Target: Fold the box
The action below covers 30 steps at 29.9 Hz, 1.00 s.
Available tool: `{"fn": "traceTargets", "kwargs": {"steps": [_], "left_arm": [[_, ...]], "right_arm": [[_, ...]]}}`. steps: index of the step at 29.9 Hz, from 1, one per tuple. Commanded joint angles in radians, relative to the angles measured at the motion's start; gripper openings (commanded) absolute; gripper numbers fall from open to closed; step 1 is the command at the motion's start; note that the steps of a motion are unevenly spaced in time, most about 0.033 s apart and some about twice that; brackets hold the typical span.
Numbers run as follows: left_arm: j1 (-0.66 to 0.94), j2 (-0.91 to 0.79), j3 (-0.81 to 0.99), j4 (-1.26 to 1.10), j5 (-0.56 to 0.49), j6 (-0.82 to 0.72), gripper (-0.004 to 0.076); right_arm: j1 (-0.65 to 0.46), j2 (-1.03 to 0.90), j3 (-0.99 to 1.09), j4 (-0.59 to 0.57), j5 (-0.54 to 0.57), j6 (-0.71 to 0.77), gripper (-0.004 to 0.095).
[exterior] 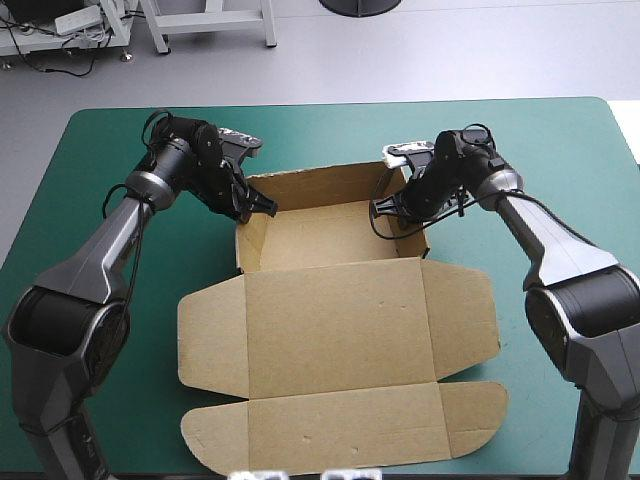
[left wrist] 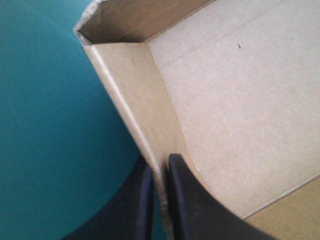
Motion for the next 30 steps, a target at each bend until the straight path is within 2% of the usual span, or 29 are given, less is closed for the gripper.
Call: {"fn": "traceTargets", "kwargs": {"steps": [1,5,8,16,18,22,30], "left_arm": [[-0.005,-0.023,-0.018,0.04,-0.032,0.034,-0.0005],[-0.005,-0.023,-0.018,0.045,-0.011,0.04,-0.0003],[-0.005,-0.016,-0.018,0.041,0.007,0.057,0.0039],[-0.005,0.001,-0.018,-0.01,0.015,0.091,0.0342],[-0.005,0.002,-0.018,-0.013,0.007,0.091,0.0386],[-0.005,0.002,-0.018,-0.021,-0.023,0.091,0.04],[-0.005,-0.006,-0.018,-0.029,-0.03,0.089,0.04]], "right_arm": [[0.005,-0.07,-0.026,-0.012,-0.06,-0.081,-0.0019],[0.005,-0.07,-0.026,-0.058,-0.066,-0.103,-0.0013],[0.005,-0.07,-0.026,-0.079,-0.066,-0.117,0.0044],[0.005,-0.07,-0.026,-0.098,-0.08,-0.148,0.0224],[0.005,-0.07,-0.026,-0.125,-0.087,-0.148,0.0254],[0.005,-0.07,-0.03,-0.177,-0.096,-0.148,0.0305],[0.005,-0.075,-0.037,-0.179,-0.12,-0.148,0.0306]]}}
